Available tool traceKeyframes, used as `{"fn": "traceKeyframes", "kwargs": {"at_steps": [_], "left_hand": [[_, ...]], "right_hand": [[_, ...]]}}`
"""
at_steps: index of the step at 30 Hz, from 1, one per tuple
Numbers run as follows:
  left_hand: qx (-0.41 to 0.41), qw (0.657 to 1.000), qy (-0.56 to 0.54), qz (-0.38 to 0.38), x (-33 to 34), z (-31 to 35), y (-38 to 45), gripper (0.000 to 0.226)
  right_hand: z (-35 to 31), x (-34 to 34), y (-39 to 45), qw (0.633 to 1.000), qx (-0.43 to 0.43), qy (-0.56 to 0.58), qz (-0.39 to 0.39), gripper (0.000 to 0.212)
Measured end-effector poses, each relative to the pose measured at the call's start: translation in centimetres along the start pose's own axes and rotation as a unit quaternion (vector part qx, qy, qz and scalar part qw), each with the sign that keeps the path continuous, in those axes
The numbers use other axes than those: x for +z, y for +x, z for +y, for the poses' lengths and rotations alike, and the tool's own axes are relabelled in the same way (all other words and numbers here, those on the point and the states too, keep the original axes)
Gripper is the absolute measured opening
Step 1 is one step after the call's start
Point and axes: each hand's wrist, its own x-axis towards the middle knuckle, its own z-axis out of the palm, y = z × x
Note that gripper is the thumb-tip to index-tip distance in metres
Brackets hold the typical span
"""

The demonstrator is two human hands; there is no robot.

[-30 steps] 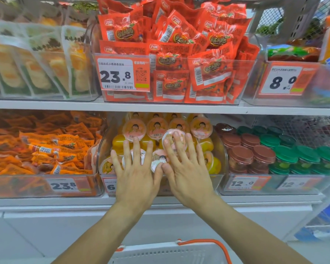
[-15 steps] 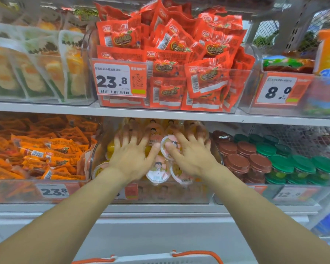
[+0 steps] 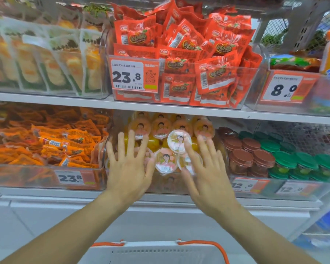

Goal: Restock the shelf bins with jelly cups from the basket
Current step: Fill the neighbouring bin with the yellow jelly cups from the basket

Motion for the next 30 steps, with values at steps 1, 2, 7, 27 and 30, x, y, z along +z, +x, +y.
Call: {"fn": "traceKeyframes", "kwargs": {"at_steps": [1, 2, 7, 27, 30], "left_hand": [[0.005, 1.0, 0.006, -0.011, 0.5, -0.1, -0.7, 0.069], [0.011, 1.0, 0.013, -0.016, 0.9, -0.2, -1.1, 0.071], [0.018, 1.0, 0.021, -0.009, 1.7, -0.5, -1.2, 0.072], [0.033, 0.999, -0.017, -0.012, 2.0, -2.2, -3.9, 0.091], [0.037, 0.998, -0.051, -0.008, 1.2, -2.3, -3.9, 0.094]], "right_hand": [[-0.1, 0.7, -1.1, 0.999, -0.012, -0.023, -0.018, 0.064], [-0.2, 1.3, -1.9, 0.998, -0.019, -0.048, -0.032, 0.065], [-0.1, 3.0, -2.5, 0.99, 0.007, -0.113, -0.079, 0.07], [-5.0, 4.4, -2.0, 0.99, -0.075, -0.101, -0.067, 0.072], [-4.5, 2.8, -1.9, 0.991, -0.108, -0.076, -0.023, 0.067]]}}
